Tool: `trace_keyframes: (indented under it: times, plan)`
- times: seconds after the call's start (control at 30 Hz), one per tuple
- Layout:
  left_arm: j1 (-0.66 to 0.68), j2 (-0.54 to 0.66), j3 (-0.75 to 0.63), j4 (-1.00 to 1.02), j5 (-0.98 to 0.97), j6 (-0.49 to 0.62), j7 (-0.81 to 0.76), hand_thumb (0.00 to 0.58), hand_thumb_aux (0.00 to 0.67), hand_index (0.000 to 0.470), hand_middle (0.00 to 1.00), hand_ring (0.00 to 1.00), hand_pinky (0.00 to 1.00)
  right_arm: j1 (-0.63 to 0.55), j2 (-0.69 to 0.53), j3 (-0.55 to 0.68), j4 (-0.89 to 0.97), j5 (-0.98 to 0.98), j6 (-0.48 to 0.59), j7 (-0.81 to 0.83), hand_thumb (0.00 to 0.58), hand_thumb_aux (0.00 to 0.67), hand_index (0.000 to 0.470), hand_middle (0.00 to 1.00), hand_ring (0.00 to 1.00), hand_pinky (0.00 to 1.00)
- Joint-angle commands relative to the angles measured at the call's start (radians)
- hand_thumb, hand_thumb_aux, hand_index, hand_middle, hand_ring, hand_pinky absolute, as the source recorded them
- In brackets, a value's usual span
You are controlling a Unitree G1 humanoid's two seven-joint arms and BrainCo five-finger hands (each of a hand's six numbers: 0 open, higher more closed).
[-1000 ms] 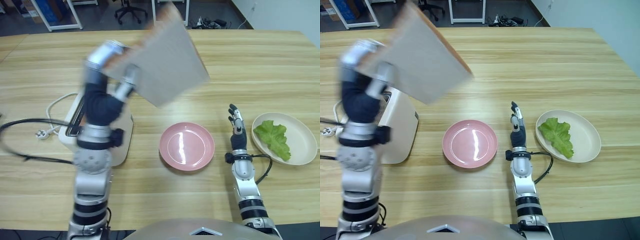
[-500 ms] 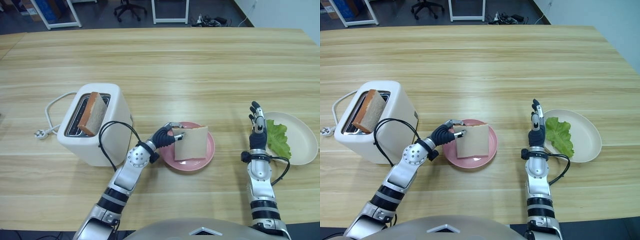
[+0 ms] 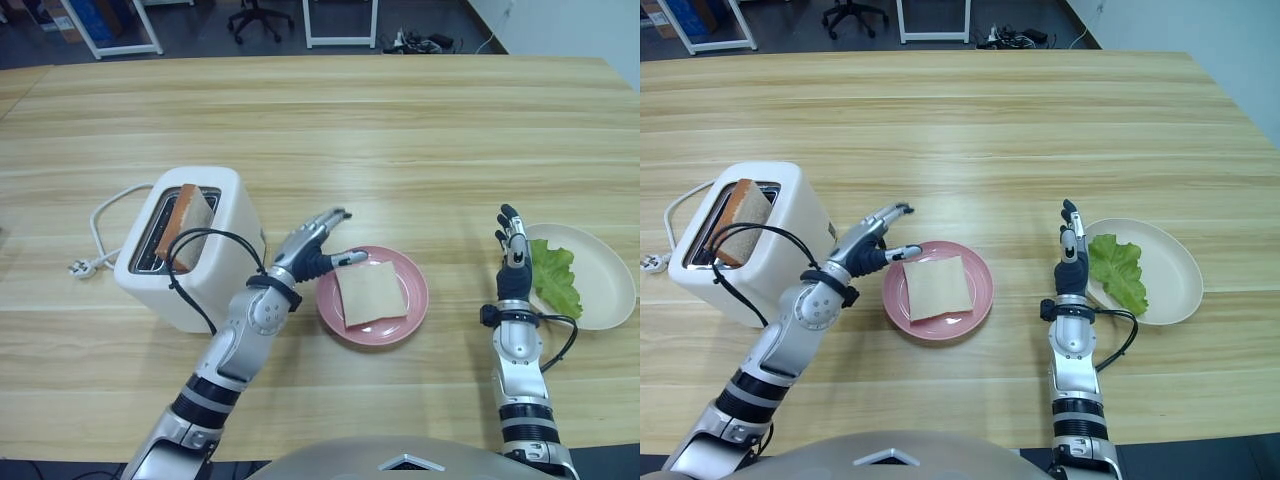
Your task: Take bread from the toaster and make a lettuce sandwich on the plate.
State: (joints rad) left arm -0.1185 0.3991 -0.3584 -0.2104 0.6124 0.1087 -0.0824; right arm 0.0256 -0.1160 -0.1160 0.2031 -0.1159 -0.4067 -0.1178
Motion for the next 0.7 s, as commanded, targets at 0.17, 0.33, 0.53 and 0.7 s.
trace_keyframes:
  times: [0.17, 0.33, 0.53, 0.7]
  plan:
    - [0.024, 0.02, 0.1, -0.097, 0.21, -0.118, 0.32, 0.0, 0.0, 0.0, 0.0, 0.0, 0.0, 0.005, -0.103, -0.018, -0.166, -0.189, -0.032, -0.049, 0.0, 0.0, 0.0, 0.0, 0.0, 0.0]
    - [0.117, -0.119, 0.131, 0.01, -0.103, -0.249, 0.32, 0.0, 0.0, 0.0, 0.0, 0.0, 0.0, -0.021, -0.333, -0.306, -0.337, -0.371, 0.049, -0.164, 0.0, 0.0, 0.0, 0.0, 0.0, 0.0]
    - [0.182, -0.155, 0.167, 0.046, -0.179, -0.281, 0.303, 0.0, 0.0, 0.0, 0.0, 0.0, 0.0, -0.016, -0.622, -0.22, -0.037, -0.701, 0.101, -0.248, 0.0, 0.0, 0.0, 0.0, 0.0, 0.0]
    - [0.178, -0.184, 0.166, 0.052, -0.17, -0.288, 0.296, 0.0, 0.0, 0.0, 0.0, 0.0, 0.0, -0.106, -0.704, 0.024, 0.31, -0.852, 0.063, -0.34, 0.0, 0.0, 0.0, 0.0, 0.0, 0.0]
